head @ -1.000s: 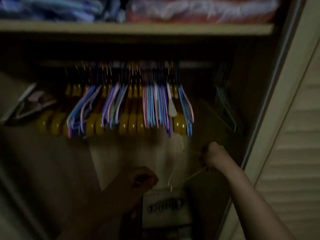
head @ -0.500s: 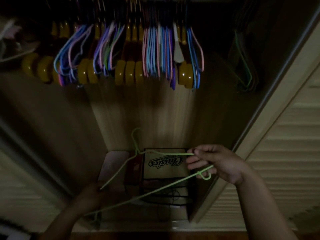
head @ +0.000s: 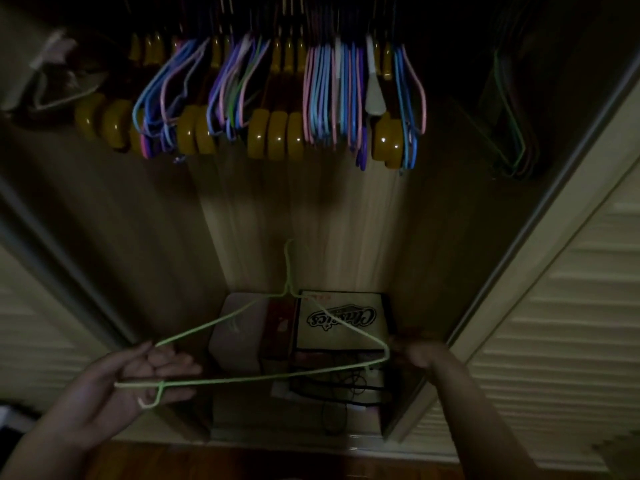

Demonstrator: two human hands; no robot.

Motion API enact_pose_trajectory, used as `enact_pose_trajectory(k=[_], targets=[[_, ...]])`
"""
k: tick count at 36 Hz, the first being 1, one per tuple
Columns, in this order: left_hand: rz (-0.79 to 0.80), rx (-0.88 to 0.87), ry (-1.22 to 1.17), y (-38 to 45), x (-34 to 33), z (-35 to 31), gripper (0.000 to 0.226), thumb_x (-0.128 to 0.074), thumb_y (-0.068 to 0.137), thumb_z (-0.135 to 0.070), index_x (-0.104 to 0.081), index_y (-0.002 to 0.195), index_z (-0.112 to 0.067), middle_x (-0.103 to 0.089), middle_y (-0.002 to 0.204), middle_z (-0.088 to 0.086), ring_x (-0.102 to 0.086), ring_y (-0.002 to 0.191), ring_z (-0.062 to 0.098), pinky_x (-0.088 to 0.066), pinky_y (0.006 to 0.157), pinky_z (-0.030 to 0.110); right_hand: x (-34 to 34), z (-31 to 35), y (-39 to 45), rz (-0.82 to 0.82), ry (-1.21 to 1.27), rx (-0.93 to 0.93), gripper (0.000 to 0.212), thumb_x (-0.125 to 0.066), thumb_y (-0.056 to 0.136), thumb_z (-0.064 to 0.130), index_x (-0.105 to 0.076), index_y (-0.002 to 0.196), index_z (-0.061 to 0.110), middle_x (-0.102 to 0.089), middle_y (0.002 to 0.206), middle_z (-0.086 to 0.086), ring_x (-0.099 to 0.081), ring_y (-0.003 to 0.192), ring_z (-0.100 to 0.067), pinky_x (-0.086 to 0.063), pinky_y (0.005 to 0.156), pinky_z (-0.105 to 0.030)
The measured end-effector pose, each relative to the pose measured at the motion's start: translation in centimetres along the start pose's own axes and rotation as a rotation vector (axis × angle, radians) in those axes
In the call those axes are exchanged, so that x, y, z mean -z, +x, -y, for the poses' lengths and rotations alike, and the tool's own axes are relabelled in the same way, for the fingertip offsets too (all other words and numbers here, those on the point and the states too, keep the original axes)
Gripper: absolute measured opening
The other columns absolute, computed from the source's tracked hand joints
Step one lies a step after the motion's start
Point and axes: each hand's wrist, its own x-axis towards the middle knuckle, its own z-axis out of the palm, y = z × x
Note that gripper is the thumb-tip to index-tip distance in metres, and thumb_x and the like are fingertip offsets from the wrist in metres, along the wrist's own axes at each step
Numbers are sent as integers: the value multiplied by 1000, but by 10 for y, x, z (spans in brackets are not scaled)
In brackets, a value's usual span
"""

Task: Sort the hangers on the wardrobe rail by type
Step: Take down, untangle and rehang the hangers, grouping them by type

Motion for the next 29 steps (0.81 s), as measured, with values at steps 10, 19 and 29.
enact_pose_trajectory(k=[10,19,29], targets=[[-142,124,640,30,-141,71,18,-47,102,-4,-64,96,-5,-61,84,8,-54,63,11,-41,53,11,-92,1,-56,531,28,-32,34,-44,104,36,-64,119,14,-70,111,-3,-66,105,-26,-53,82,-34],[-103,75,1103,57,-183,144,91,-19,56,-64,-40,143,-50,-37,150,9,-31,144,28,-21,114,25,-100,25,-93,451,337,44,18,-54,99,20,-68,112,19,-74,102,-7,-69,100,-25,-53,91,-38],[61,-122,1175,62,-182,83,36,-58,79,-58,-54,115,-64,-46,137,-19,-49,129,13,-50,102,42,-7,65,-97,-195,-49,301,22,-50,101,26,-67,109,15,-71,107,-13,-69,89,-30,-54,71,-32]])
